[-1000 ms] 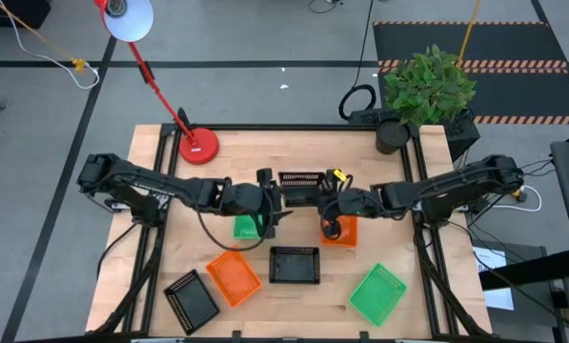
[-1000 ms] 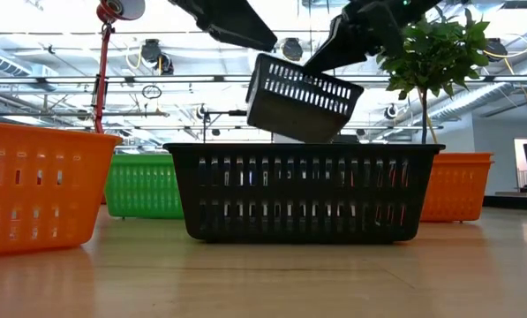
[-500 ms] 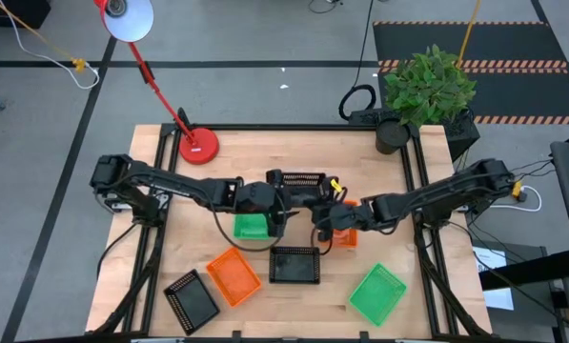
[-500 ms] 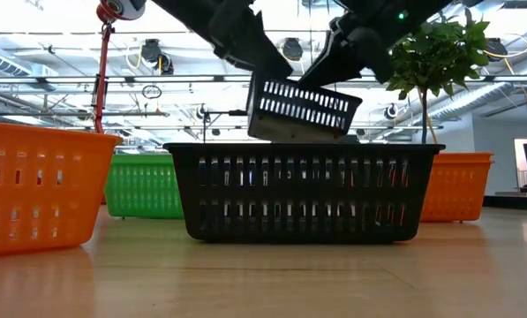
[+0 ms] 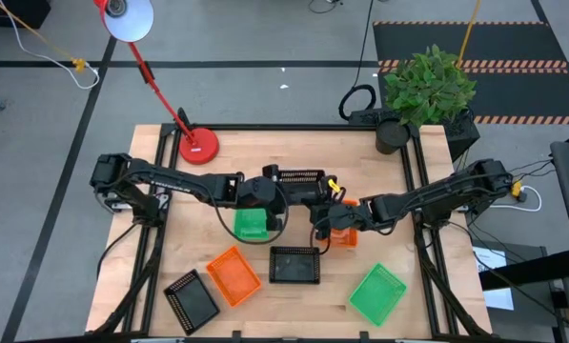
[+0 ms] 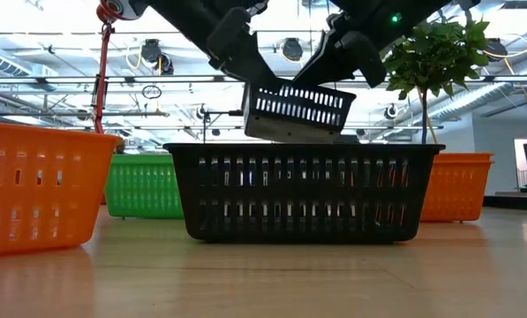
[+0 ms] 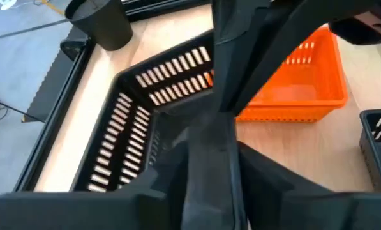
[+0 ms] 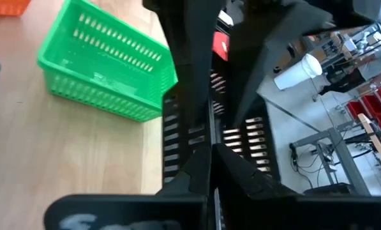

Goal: Stack baskets by color
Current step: Stack the top black bin on top of the middle black bin

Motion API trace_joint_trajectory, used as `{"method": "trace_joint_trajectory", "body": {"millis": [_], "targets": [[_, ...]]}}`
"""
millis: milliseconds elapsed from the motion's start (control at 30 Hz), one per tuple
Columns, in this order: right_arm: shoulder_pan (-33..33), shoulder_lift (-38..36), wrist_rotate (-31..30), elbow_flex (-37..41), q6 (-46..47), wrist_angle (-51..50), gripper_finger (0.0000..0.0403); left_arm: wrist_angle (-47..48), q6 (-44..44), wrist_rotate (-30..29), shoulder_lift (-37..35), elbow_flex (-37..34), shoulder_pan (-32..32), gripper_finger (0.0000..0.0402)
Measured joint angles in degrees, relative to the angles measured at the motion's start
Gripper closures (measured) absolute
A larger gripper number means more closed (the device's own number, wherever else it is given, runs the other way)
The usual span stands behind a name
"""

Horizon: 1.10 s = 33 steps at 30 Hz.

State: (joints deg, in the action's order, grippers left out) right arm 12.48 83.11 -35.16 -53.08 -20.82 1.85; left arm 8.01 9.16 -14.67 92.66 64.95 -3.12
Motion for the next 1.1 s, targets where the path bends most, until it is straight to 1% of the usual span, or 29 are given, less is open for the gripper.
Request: {"method": "trace_joint_trajectory", "body": {"millis": [200,267,333,433,633,767,867,967,1033,1100], "targets": [[-0.10,0.00,0.57,0.00,-0.03,0.17,0.0396,0.16,2.34,0.16,0.00,0.00,-0.06,0.0378],[0.03,0.00,0.68,0.00,0.04,0.35,0.0389,0.33,2.35,0.24,0.00,0.00,-0.06,0.0391],[0.36,-0.04,0.64,0.00,0.70,0.77,0.0375,0.42,2.10,1.22,-0.02,0.00,-0.15,0.0387],[1.33,-0.96,0.78,0.00,2.52,2.10,0.0343,0.64,2.19,1.17,0.00,0.00,-1.15,0.0377],[5.75,-5.75,0.92,0.00,7.50,3.89,0.0267,0.38,2.64,1.25,0.00,0.00,-4.98,0.0393],[10.53,-10.14,0.86,0.00,11.57,2.93,0.0233,-1.13,4.40,-1.80,0.00,0.00,-9.59,0.0382],[14.68,-13.14,0.70,0.00,14.14,2.42,0.0223,-2.28,4.84,-4.27,0.00,0.11,-13.59,0.0386],[18.70,-15.20,0.63,0.00,17.06,1.03,0.0221,-2.18,4.73,-7.99,0.00,1.09,-17.52,0.0394],[20.78,-15.76,0.45,0.00,18.41,-0.03,0.0225,-2.23,4.37,-10.14,0.00,1.80,-20.55,0.0391],[22.63,-16.16,-1.09,0.00,18.51,-0.13,0.0233,-2.39,3.20,-12.50,0.00,2.10,-23.67,0.0384]]}}
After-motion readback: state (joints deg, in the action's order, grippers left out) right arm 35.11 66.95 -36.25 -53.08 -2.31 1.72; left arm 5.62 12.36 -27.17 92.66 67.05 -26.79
